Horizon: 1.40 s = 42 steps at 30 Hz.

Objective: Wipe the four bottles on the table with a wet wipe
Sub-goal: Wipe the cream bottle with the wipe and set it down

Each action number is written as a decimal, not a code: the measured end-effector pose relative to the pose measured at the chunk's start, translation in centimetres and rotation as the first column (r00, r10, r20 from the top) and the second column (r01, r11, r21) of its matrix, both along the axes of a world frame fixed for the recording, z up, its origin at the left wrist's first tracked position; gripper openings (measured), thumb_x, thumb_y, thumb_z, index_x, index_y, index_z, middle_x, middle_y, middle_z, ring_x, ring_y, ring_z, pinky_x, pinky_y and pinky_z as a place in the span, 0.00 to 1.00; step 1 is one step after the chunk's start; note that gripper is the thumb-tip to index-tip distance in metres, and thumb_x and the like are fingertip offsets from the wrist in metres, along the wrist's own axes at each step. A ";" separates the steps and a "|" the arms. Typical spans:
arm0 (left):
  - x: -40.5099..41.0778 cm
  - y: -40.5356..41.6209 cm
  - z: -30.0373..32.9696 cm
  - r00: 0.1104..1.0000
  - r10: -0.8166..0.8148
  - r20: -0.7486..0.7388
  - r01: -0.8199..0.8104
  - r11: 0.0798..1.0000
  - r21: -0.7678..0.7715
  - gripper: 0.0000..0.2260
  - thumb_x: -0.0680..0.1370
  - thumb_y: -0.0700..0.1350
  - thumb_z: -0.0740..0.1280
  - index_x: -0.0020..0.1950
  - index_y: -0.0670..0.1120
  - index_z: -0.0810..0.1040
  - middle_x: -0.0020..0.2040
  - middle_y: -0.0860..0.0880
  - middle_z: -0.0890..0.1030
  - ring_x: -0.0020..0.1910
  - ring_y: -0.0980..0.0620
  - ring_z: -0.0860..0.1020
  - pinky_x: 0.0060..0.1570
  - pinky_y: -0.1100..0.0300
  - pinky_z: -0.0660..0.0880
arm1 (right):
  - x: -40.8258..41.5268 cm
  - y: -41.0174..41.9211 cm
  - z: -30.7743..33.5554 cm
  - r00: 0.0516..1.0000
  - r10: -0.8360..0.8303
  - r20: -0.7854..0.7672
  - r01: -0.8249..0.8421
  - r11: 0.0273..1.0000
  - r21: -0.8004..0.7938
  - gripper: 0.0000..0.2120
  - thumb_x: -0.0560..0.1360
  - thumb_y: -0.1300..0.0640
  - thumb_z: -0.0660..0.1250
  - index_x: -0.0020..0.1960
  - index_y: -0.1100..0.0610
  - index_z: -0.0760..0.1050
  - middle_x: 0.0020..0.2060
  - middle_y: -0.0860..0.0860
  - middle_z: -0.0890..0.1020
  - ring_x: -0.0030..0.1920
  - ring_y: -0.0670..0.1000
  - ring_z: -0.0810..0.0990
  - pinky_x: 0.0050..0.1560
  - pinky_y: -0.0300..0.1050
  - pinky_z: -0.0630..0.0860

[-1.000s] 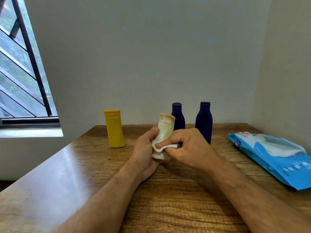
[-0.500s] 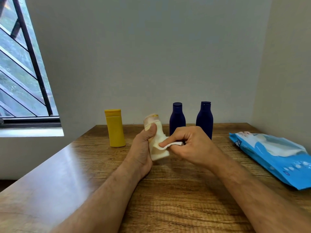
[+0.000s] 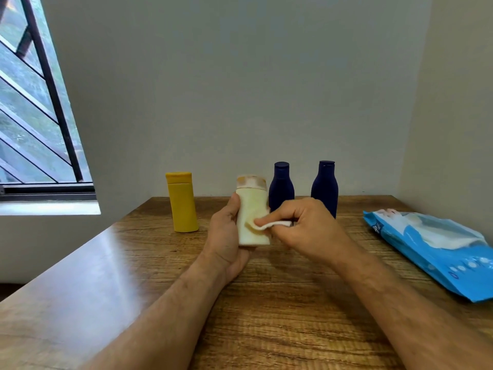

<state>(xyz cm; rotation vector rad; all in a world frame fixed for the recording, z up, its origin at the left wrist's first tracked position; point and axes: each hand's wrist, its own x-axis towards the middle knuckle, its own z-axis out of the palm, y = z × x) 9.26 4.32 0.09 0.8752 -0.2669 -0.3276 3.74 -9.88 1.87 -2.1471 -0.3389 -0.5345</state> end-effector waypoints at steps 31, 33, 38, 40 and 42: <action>-0.7 -0.4 -0.3 0.999 -0.012 -0.040 0.015 0.996 0.084 0.18 0.83 0.49 0.56 0.61 0.39 0.79 0.52 0.36 0.83 0.49 0.40 0.81 0.57 0.43 0.75 | -0.1 0.1 -0.1 0.997 0.031 -0.068 -0.025 0.995 0.098 0.08 0.75 0.57 0.72 0.50 0.46 0.85 0.45 0.41 0.84 0.44 0.38 0.81 0.38 0.30 0.76; -0.4 -0.1 -0.1 0.998 0.005 -0.056 -0.003 0.999 0.040 0.19 0.83 0.50 0.57 0.61 0.37 0.77 0.53 0.35 0.81 0.49 0.40 0.81 0.59 0.42 0.75 | -0.3 0.5 -0.2 0.981 0.111 -0.160 -0.114 0.993 -0.010 0.07 0.73 0.57 0.74 0.48 0.47 0.86 0.41 0.40 0.85 0.38 0.35 0.80 0.37 0.30 0.74; -0.4 0.2 0.0 0.999 -0.024 -0.045 0.027 0.996 0.080 0.19 0.81 0.50 0.60 0.63 0.38 0.77 0.55 0.36 0.82 0.50 0.40 0.82 0.57 0.43 0.77 | -0.2 0.5 -0.1 0.998 0.050 -0.040 -0.050 0.998 0.023 0.10 0.74 0.61 0.71 0.47 0.47 0.86 0.38 0.40 0.85 0.38 0.38 0.81 0.38 0.31 0.76; -0.7 0.0 -0.1 0.998 -0.056 -0.040 0.060 0.992 0.112 0.20 0.79 0.48 0.62 0.67 0.39 0.76 0.56 0.37 0.81 0.47 0.43 0.80 0.49 0.47 0.77 | 0.0 0.3 -0.2 0.998 -0.032 0.057 0.025 0.992 0.121 0.10 0.75 0.61 0.71 0.48 0.47 0.86 0.43 0.42 0.85 0.42 0.40 0.82 0.40 0.32 0.77; -0.8 -0.1 0.0 0.998 -0.048 -0.041 0.052 0.992 0.114 0.20 0.77 0.47 0.64 0.66 0.39 0.76 0.53 0.38 0.78 0.40 0.46 0.77 0.40 0.50 0.76 | 0.2 0.0 -0.2 0.981 -0.133 0.138 0.108 0.979 0.175 0.10 0.75 0.60 0.70 0.49 0.47 0.86 0.45 0.43 0.84 0.41 0.40 0.81 0.38 0.31 0.76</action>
